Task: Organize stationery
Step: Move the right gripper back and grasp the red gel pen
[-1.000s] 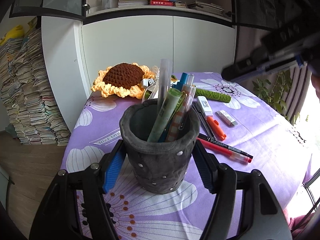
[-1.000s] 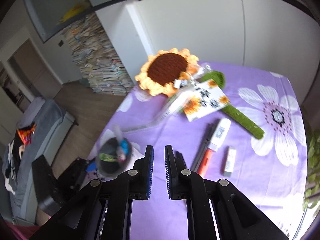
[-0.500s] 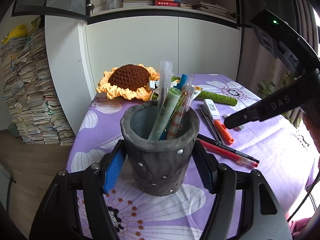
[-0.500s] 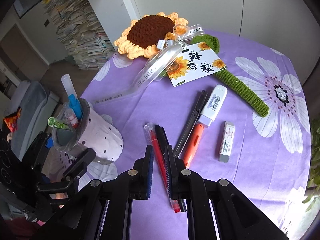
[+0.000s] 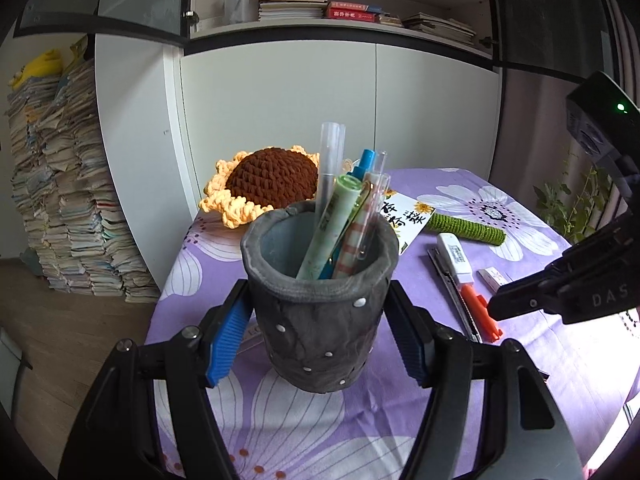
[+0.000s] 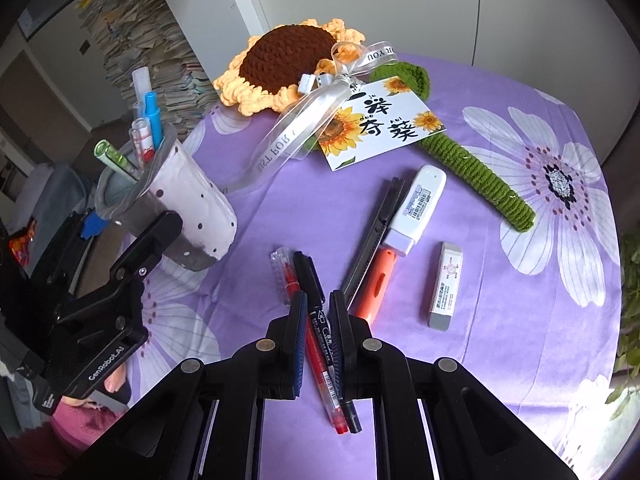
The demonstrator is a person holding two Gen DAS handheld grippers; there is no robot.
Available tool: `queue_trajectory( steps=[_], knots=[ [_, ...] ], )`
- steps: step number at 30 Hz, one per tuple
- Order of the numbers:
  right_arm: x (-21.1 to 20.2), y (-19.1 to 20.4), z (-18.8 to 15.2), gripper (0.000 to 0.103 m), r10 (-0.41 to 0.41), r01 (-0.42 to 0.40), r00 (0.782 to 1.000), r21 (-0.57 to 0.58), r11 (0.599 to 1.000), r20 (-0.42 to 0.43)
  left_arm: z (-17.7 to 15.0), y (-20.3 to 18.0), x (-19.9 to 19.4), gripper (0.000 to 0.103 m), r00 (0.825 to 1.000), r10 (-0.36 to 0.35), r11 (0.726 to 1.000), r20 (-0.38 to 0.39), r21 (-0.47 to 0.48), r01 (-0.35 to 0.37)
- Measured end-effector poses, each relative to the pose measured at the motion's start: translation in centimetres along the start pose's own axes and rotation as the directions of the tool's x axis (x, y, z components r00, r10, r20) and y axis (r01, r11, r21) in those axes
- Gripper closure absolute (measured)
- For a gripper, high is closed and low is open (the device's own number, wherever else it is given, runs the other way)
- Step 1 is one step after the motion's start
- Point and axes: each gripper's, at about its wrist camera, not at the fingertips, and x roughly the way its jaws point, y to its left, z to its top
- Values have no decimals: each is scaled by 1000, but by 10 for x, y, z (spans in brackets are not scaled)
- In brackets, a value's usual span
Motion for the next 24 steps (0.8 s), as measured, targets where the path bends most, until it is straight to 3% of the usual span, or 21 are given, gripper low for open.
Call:
queue_trajectory(
  steps=[10, 18, 24],
  knots=[
    [12, 3, 3, 92, -5, 5, 1000, -24, 1000, -25, -6, -3, 3, 37, 1000, -13, 1000, -17, 19, 14],
    [34, 39, 6, 92, -67, 56, 997, -257, 965, -33, -5, -6, 5, 37, 1000, -4, 999, -22, 34, 5],
    [51, 52, 11, 92, -66, 47, 997, -327, 944, -47, -4, -1, 6, 37, 1000, -13, 1000, -27, 2, 13]
  ],
)
